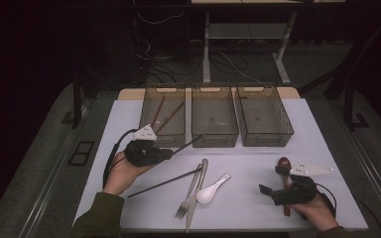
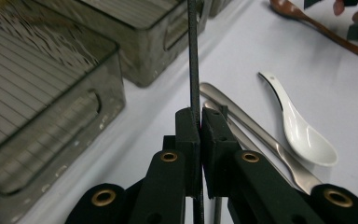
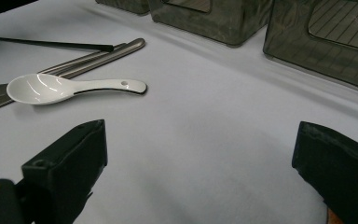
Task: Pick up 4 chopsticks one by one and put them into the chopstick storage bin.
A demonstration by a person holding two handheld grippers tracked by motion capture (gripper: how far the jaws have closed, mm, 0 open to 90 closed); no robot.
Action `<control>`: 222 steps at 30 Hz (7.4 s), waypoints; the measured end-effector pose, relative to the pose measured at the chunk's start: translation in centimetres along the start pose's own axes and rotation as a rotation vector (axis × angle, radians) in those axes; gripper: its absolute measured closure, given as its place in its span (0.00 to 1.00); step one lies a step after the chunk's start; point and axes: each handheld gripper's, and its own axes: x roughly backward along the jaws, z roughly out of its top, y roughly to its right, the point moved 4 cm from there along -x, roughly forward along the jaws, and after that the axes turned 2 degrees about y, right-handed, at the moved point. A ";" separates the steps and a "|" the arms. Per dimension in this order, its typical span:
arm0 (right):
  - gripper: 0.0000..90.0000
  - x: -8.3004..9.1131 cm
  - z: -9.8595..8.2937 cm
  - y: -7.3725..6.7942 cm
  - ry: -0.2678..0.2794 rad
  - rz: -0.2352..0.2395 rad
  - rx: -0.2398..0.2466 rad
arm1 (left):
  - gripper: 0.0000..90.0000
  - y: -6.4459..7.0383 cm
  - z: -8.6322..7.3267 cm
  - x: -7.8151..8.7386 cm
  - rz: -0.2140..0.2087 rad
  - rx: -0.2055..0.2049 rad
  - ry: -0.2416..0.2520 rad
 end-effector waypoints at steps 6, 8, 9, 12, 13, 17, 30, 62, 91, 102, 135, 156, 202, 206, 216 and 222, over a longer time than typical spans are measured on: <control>0.03 0.0 0.0 0.0 -0.003 -0.002 0.002 | 0.95 -0.8 1.2 0.0 0.013 0.005 0.016; 0.03 0.0 0.0 0.0 -0.003 -0.003 0.003 | 0.95 -1.2 1.7 0.1 0.020 0.011 0.023; 0.03 0.0 -0.1 0.0 -0.003 -0.003 0.001 | 0.95 -1.4 1.9 0.1 0.026 0.013 0.027; 0.03 0.0 -0.1 0.0 -0.007 -0.003 -0.005 | 0.95 -2.2 2.8 0.3 0.044 0.021 0.038; 0.03 0.0 -0.1 0.0 -0.006 -0.004 -0.003 | 0.95 -2.5 3.2 0.4 0.053 0.022 0.041; 0.03 0.0 -0.1 0.0 -0.003 -0.005 0.001 | 0.95 -3.8 4.4 0.6 0.085 0.033 0.053; 0.03 0.0 -0.1 0.1 -0.004 -0.005 -0.005 | 0.95 -9.0 6.7 -0.3 0.217 0.113 0.103; 0.03 0.4 -0.1 0.3 0.002 -0.006 -0.003 | 0.80 -14.4 6.0 -4.8 0.360 0.242 0.025; 0.03 0.3 -0.2 0.1 -0.001 -0.007 0.001 | 0.43 -7.6 5.0 -1.2 0.218 0.098 0.052; 0.03 0.3 -0.2 0.2 0.000 -0.008 0.002 | 0.40 -3.5 3.6 -0.5 0.139 0.039 0.051; 0.03 0.2 -0.2 0.1 -0.004 -0.007 0.006 | 0.75 2.2 -5.8 -1.6 -0.026 -0.040 -0.011; 0.03 0.2 -0.2 0.1 -0.004 -0.008 0.009 | 0.90 2.1 -7.3 -3.3 -0.063 -0.048 -0.130; 0.03 0.2 -0.2 0.2 -0.006 -0.008 0.002 | 0.95 -1.1 1.0 0.3 0.068 0.019 -0.015; 0.03 0.3 -0.2 0.1 -0.014 -0.007 -0.017 | 0.95 -2.5 3.1 0.7 0.098 0.015 0.009; 0.03 0.2 -0.2 0.3 -0.005 -0.010 -0.002 | 0.95 -7.7 7.2 0.2 0.201 0.071 0.047; 0.03 0.3 -0.2 0.3 -0.003 -0.008 -0.005 | 0.95 -10.6 8.2 -1.1 0.263 0.113 0.068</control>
